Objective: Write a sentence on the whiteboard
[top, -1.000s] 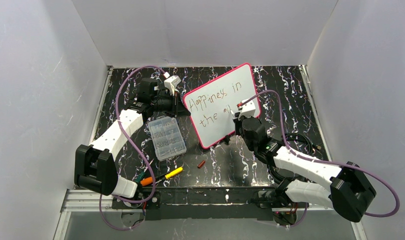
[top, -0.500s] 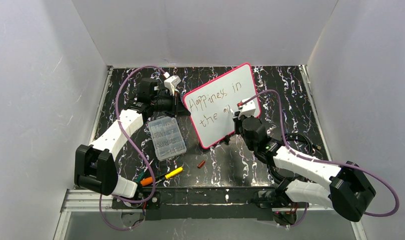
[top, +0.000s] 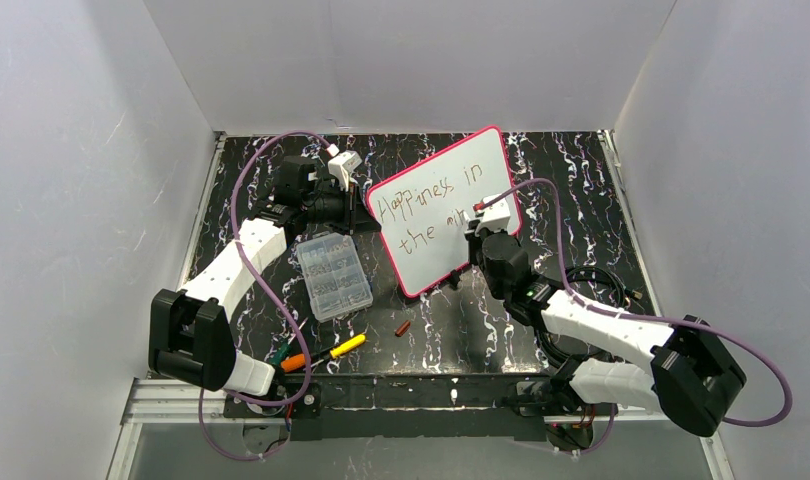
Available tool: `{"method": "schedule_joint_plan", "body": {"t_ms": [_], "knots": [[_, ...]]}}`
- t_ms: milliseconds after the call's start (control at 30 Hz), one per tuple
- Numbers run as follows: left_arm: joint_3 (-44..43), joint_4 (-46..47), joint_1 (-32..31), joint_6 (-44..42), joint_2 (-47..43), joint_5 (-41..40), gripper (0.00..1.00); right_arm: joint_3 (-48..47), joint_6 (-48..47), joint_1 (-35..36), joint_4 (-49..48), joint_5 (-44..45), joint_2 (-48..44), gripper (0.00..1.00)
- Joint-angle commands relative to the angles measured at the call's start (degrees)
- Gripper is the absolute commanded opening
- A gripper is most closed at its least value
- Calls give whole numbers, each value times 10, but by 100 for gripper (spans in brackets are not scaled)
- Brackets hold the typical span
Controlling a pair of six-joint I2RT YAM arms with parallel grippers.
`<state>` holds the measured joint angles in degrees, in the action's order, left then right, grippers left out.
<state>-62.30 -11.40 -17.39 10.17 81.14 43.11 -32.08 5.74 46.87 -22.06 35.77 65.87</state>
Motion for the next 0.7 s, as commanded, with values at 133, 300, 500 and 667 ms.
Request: {"method": "schedule_joint_plan", "body": {"t_ms": [133, 300, 500, 667], "knots": [[-9, 7, -3, 1, -18, 28, 0, -9, 2, -2, -25, 6, -20, 1], [-9, 7, -4, 3, -19, 28, 0, 8, 18, -3, 0, 26, -59, 1], [-8, 7, -3, 2, -21, 29, 0, 24, 31, -7, 9, 14, -54, 1], [-8, 7, -4, 3, -22, 28, 0, 30, 42, -14, 13, 9, -46, 1]]}}
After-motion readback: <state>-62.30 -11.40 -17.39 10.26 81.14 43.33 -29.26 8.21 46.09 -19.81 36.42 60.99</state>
